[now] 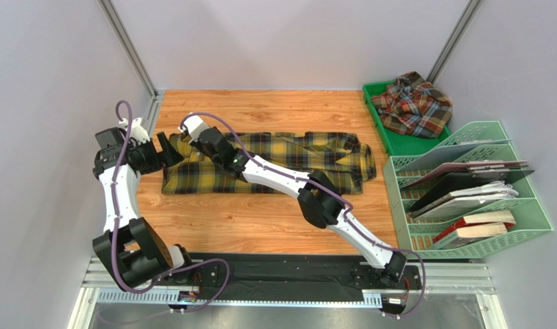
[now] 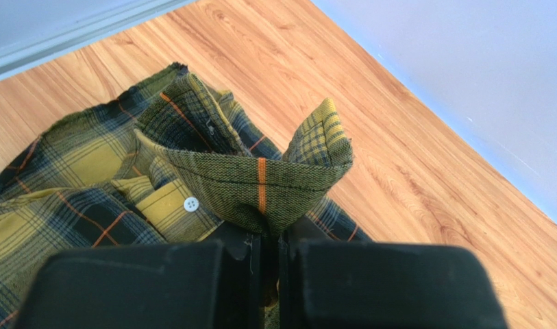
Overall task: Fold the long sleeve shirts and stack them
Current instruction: Fold the shirt
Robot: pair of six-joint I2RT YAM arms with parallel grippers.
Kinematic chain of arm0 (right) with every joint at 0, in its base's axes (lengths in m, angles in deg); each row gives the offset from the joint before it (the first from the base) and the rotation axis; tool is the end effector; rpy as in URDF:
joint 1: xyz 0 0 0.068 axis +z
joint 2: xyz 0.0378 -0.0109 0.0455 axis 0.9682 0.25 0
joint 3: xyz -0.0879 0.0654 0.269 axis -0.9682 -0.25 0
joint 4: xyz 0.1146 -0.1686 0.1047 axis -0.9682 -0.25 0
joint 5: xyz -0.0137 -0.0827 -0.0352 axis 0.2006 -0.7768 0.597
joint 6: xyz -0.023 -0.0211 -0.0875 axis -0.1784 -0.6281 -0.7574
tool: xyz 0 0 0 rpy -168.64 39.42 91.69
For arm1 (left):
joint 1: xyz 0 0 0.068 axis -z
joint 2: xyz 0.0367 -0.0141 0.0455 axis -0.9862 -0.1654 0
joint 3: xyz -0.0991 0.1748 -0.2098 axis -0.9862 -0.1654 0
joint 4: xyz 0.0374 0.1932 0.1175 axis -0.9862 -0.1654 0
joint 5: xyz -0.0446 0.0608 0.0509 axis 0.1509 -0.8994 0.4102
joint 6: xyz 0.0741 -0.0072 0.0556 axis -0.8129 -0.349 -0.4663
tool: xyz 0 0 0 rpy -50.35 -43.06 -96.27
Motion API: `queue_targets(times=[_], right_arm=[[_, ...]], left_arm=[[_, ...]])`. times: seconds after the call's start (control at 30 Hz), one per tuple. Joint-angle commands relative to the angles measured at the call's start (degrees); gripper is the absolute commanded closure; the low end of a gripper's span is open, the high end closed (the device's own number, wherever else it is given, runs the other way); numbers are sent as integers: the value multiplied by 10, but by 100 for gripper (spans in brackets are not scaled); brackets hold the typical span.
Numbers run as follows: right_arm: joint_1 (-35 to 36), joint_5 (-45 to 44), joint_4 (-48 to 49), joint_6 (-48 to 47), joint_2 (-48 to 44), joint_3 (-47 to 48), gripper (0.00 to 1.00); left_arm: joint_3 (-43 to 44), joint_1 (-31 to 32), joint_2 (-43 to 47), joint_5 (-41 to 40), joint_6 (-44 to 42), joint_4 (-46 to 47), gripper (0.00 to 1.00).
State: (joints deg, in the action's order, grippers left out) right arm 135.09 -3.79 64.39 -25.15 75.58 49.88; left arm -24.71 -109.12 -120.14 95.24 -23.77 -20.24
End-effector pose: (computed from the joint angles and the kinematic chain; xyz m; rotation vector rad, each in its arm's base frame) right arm 0.3441 0.5212 0.2360 -0.8551 1.5951 0.1896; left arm 0.2353 0.0724 0.2823 -0.2922 2.2828 -0.5110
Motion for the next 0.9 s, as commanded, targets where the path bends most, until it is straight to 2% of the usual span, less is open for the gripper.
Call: queue_targets(times=[0.0,0.5,0.6,0.63,0.67,0.73,0.83,0.87], right_arm=[[10,9,19,25,0,6,100],[20,60,0,77,3,-4,100],[20,78,5,77,5,-18,64],[20,90,3,78,2,-19,44],[19,99,-8,75,-1,-20,35],[20,122,-37,68,-8,-9,23],[9,149,-118,64,-48,-14,15],[3,171,-132,66,-102,-40,13]], left_arm=[[19,-15,8,-8,-27,-5,6],[30,-39,1,-25,-55,-19,7],[26,-39,1,-28,-58,-20,7],[25,-38,3,-23,-60,-22,7],[25,-39,3,-22,-60,-23,7],[25,-40,6,-19,-68,-28,6],[32,-41,7,-9,-94,-39,6],[38,-41,6,0,-108,-41,6]])
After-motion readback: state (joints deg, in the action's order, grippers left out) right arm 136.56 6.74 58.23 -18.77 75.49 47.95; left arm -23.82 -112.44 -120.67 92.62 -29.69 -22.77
